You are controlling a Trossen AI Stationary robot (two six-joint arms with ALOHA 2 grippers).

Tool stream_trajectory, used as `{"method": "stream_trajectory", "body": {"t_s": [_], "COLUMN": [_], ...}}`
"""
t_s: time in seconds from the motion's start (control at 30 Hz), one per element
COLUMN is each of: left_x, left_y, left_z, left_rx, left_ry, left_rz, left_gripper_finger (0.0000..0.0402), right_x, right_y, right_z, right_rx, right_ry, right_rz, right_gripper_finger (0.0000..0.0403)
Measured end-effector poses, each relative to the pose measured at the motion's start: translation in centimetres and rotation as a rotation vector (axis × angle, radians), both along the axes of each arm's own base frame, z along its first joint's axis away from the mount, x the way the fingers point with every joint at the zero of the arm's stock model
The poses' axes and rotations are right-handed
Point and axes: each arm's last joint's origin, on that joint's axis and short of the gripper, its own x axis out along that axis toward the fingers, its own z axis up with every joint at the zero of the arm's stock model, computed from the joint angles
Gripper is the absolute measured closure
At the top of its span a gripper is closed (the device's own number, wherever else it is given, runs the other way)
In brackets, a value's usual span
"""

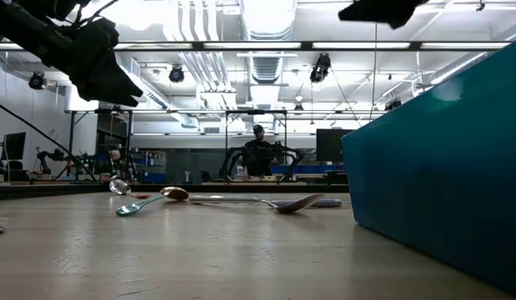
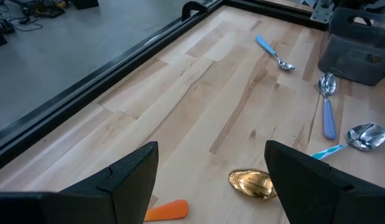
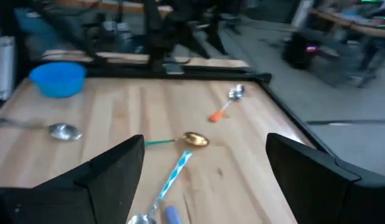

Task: Pick & Place Food Item
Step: Put the blue spoon into the black bin

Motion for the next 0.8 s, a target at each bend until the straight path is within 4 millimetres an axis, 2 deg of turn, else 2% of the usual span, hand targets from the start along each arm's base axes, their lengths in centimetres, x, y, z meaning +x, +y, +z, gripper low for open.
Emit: {"method": "stream_trajectory", "body": {"t_s": [0.17, 0.37, 0.5, 0.63, 0.8], "left_x": [0.0, 0.0, 0.0, 0.0, 0.0], "left_y": [0.0, 0.0, 0.0, 0.0, 0.0], "left_z": [0.0, 0.0, 0.0, 0.0, 0.0], "left_rx": [0.000, 0.000, 0.000, 0.000, 0.000], "left_ry": [0.000, -0.001, 0.000, 0.000, 0.000], "left_rz": [0.000, 0.000, 0.000, 0.000, 0.000], "left_gripper_finger": [0.0103, 0.0103, 0.0103, 0.0103, 0.0103], "right_x": [0.0, -0.8, -1.2, -1.3, -1.0], "right_y": [-3.4, -8.3, -11.1, -12.6, -12.8], "right_z": [0.3, 0.7, 0.4, -0.1, -0.5], "right_rx": [0.010, -0.024, 0.062, 0.242, 0.373], "right_ry": [0.026, 0.057, 0.083, 0.070, 0.054], "right_rz": [0.168, 0.049, -0.040, -0.136, -0.197], "right_gripper_finger": [0.0069, 0.0069, 0.0069, 0.0069, 0.0069]}}
